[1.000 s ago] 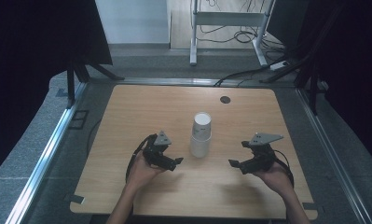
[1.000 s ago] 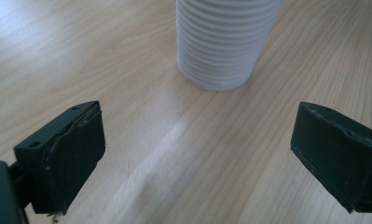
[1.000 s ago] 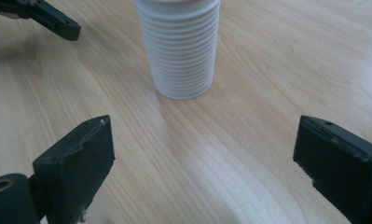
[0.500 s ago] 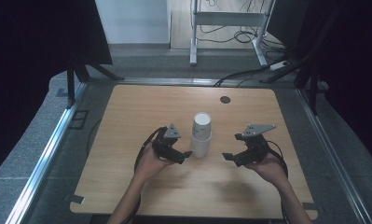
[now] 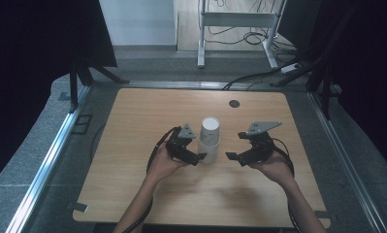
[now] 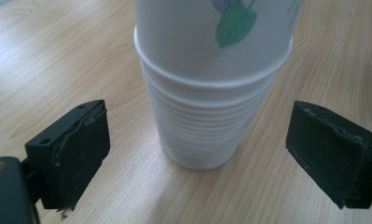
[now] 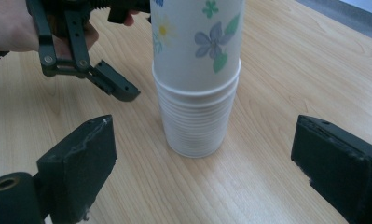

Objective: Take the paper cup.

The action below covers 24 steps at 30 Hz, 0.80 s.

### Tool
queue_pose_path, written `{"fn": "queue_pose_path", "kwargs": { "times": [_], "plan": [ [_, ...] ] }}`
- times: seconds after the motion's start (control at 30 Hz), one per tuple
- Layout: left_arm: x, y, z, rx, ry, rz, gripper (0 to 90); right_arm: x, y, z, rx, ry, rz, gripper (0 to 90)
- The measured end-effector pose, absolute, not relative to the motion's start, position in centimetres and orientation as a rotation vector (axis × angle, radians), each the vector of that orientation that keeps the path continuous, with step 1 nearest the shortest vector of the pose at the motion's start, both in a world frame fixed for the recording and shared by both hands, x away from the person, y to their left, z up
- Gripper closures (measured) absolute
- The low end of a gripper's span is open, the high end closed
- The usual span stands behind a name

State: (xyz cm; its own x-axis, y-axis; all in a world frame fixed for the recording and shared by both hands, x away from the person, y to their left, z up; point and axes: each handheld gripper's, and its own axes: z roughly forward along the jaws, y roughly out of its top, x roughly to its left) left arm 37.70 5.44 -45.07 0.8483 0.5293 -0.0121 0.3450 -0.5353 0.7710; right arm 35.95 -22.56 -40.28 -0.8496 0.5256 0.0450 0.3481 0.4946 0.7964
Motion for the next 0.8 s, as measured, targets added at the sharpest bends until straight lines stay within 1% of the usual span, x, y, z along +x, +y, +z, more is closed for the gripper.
{"fn": "queue_pose_path", "kwargs": {
  "times": [0.13,0.6,0.8],
  "plan": [
    [38.0,5.1,-44.9,2.184,0.626,0.28,7.8,36.3,-21.9,-39.8,0.732,2.536,1.287,7.6],
    [38.6,4.2,-44.7,2.183,0.608,0.249,9.0,38.0,-19.9,-38.5,0.718,2.557,1.308,12.3],
    [38.8,4.1,-44.7,2.176,0.608,0.227,10.2,38.6,-19.0,-37.8,0.716,2.563,1.314,12.7]
  ]
}}
